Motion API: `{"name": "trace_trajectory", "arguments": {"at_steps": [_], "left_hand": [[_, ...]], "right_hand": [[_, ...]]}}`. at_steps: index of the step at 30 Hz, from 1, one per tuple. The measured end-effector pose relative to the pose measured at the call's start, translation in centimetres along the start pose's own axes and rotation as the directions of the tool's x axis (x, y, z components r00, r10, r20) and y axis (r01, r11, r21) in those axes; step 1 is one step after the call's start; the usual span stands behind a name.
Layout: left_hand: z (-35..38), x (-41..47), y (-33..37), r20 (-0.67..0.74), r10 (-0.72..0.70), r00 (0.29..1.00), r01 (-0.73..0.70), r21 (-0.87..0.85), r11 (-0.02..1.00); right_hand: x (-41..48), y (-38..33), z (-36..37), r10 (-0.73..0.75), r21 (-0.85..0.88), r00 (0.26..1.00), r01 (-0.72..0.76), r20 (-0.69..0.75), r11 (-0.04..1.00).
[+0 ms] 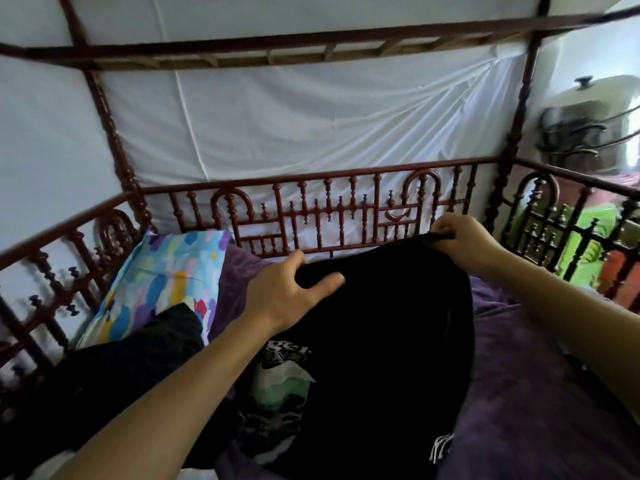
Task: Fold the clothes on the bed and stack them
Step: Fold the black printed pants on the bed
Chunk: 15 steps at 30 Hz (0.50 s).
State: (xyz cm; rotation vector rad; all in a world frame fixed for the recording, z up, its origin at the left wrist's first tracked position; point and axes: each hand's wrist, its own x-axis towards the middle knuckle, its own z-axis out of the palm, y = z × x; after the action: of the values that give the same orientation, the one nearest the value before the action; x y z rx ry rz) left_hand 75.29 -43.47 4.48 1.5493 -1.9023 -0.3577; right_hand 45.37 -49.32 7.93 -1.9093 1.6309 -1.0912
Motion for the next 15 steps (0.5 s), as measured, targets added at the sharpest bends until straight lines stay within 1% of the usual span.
{"name": "trace_trajectory", "arguments": {"at_steps": [1,2,3,4,5,6,8,10,12,13,14,15], "left_hand": [[0.0,0.1,0.7,0.003,0.038,0.999,-0.038,0.285,0.958],[0.1,0.3,1.2,-0.017,0.066,0.998,-0.052,0.428,0.902],[0.1,0.7,1.2,-0.031,0.058,0.998,-0.038,0.445,0.895],[-0.2,1.1,0.7,-0.034,0.036,0.999,-0.02,0.388,0.922],[-0.4,1.4,-0.2,-0.01,-0.01,1.0,0.013,0.316,0.949],[-0.7,1.6,-1.3,0.026,-0.032,0.999,0.024,0.279,0.96],[-1.3,1.7,-3.3,0.048,-0.029,0.998,0.014,0.279,0.96],[-1.9,1.7,-4.6,-0.024,-0.059,0.998,0.063,0.196,0.979],[-2.7,2.2,-5.4,-0.114,-0.092,0.989,0.091,-0.011,0.996],[-3.2,2.5,-5.5,-0.14,-0.114,0.984,0.094,-0.143,0.985],[-3.8,2.8,-5.2,-0.149,-0.145,0.978,0.1,-0.272,0.957],[-4.2,3.2,-4.9,-0.147,-0.158,0.976,0.091,-0.382,0.919]], "right_hand": [[0.0,0.8,0.1,0.01,0.019,1.0,-0.01,-0.001,1.0],[0.0,1.3,0.1,0.009,0.05,1.0,-0.01,0.012,0.999],[0.0,1.7,0.2,-0.006,0.066,1.0,0.004,0.031,0.998],[0.0,2.0,0.2,-0.039,0.051,0.998,0.037,0.046,0.998],[0.0,2.3,0.1,-0.08,0.006,0.995,0.08,0.055,0.997],[0.1,2.5,0.0,-0.12,-0.063,0.991,0.124,0.064,0.99],[0.3,3.4,0.3,-0.166,-0.231,0.982,0.183,0.09,0.956],[0.7,4.4,1.1,-0.168,-0.372,0.978,0.201,0.12,0.906],[1.4,5.2,2.1,-0.109,-0.45,0.987,0.152,0.12,0.88],[1.8,5.4,2.6,-0.065,-0.442,0.991,0.11,0.117,0.89],[2.3,5.1,3.0,-0.025,-0.368,0.993,0.066,0.115,0.927],[2.9,4.6,3.4,0.019,-0.226,0.993,0.009,0.119,0.974]]}}
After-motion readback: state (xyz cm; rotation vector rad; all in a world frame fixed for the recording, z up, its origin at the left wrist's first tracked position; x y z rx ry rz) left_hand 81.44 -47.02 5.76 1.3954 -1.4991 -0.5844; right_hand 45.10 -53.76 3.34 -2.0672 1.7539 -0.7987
